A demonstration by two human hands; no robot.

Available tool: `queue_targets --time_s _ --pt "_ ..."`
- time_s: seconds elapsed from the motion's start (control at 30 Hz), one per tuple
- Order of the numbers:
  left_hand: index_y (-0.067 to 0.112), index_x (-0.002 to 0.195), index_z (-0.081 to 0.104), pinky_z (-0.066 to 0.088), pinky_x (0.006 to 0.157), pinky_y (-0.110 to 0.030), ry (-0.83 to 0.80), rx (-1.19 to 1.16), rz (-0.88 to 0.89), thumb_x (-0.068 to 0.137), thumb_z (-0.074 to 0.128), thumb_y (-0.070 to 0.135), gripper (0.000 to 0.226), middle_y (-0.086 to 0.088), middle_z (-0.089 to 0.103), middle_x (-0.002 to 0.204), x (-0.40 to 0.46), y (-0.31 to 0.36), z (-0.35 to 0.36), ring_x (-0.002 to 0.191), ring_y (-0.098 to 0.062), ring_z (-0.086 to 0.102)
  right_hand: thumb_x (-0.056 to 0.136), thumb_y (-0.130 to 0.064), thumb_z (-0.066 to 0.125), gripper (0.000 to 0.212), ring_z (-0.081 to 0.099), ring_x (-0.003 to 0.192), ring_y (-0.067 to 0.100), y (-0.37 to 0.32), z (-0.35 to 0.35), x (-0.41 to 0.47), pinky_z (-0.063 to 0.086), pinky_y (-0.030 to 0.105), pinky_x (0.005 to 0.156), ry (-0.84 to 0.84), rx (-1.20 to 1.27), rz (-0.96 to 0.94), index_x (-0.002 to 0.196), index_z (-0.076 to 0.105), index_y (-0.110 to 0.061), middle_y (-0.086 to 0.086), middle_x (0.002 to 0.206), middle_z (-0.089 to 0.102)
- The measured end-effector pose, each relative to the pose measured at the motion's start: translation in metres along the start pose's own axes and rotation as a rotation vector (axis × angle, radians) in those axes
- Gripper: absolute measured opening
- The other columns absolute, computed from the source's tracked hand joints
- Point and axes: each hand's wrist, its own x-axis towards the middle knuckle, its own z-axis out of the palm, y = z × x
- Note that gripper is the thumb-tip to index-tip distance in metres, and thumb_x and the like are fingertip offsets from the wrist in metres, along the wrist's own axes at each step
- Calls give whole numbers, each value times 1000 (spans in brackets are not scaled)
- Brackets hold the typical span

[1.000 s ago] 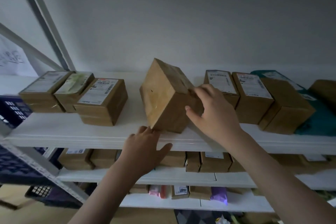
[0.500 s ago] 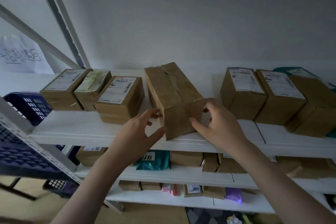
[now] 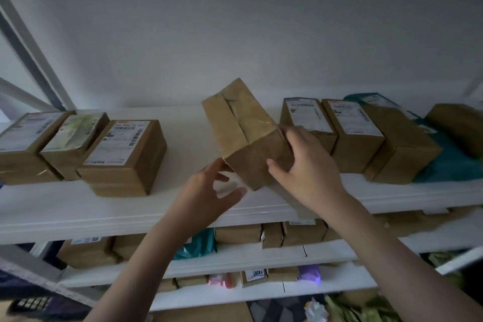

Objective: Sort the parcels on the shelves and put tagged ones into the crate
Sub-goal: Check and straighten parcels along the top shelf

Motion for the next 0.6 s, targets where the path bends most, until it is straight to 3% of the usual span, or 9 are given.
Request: queue_targets --time_s 0.13,0.23,0.37,0.47,0.53,0.6 --pt "42 134 46 58 86 -34 110 26 -63 76 62 64 64 27 57 117 -22 -24 -22 106 5 57 86 -39 70 54 54 111 15 -21 10 4 57 32 76 26 -52 -114 133 52 -21 -5 123 54" --pt "33 141 46 58 85 -29 227 66 -122 78 68 53 70 25 57 118 -41 -40 -46 104 4 58 84 -35 74 56 55 114 19 -39 23 7 56 37 87 29 -37 -226 134 54 -20 -2 127 55" --pt "29 142 46 57 86 -26 287 102 -142 80 71 48 69 17 60 121 -50 -48 -69 104 -1 60 81 -38 76 52 54 114 20 -57 43 12 54 43 89 -20 -58 -313 127 61 -19 -2 124 57" --pt "29 142 45 54 82 -17 268 104 -148 82 72 45 68 15 58 123 -47 -49 -69 104 -1 59 80 -40 76 54 51 118 18 -58 50 12 54 41 90 -39 -30 -316 128 60 -20 -3 125 56" --pt "25 143 45 49 74 -7 257 125 -142 82 73 44 70 14 54 126 -42 -47 -64 102 -1 57 80 -42 77 64 47 123 15 -53 48 11 53 35 95 -32 22 -271 135 55 -20 -4 131 54" --pt "22 146 43 48 73 -6 246 132 -128 82 74 46 75 12 53 131 -36 -44 -59 100 0 55 79 -43 80 76 42 128 13 -46 45 11 48 29 101 -27 85 -219 143 46 -20 -4 137 50"
